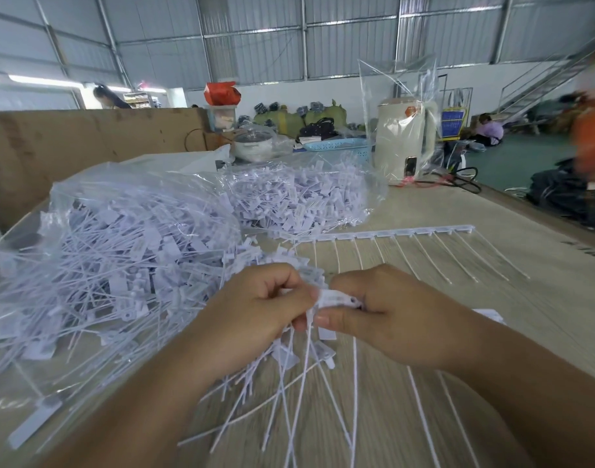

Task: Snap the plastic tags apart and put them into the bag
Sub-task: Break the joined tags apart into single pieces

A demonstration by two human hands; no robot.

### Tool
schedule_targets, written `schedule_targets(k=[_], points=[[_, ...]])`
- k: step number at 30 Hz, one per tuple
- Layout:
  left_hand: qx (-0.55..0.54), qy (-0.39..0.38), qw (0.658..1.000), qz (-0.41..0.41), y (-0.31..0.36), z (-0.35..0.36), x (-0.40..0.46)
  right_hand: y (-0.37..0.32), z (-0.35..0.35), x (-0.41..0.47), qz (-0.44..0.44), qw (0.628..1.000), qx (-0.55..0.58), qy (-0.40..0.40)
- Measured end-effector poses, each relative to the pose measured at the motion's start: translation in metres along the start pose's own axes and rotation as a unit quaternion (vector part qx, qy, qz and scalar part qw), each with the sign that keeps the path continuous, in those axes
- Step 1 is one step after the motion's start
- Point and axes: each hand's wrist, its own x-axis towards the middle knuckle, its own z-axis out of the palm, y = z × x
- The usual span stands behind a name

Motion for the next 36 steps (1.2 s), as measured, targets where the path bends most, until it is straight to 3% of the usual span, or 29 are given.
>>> schedule_targets(k=[4, 8, 13, 18, 22, 36], points=[[-0.001, 0.02, 1.0, 0.022, 0.002, 0.003, -0.001, -0.003, -0.003, -0.001, -0.023, 0.999, 0.039, -0.017], [0.021, -0.038, 0.999, 0.003, 0.006, 0.006, -0.004, -0.006, -0.004, -0.002, -0.047, 0.996, 0.039, -0.065], [-0.009, -0.086, 0.996, -0.024, 0.006, 0.002, -0.003, -0.006, -0.003, -0.004, -0.046, 0.995, 0.058, -0.067], [-0.023, -0.006, 1.0, -0.001, 0.002, 0.016, -0.001, -0.002, -0.001, -0.002, -0.011, 0.997, 0.057, -0.048], [-0.099, 0.043, 0.994, -0.025, 0.001, 0.021, 0.001, -0.005, 0.002, -0.001, -0.008, 0.994, 0.106, -0.021], [-0.262, 0.075, 0.961, -0.045, 0.004, 0.028, 0.001, -0.008, 0.013, 0.002, 0.0, 0.991, 0.125, 0.052]])
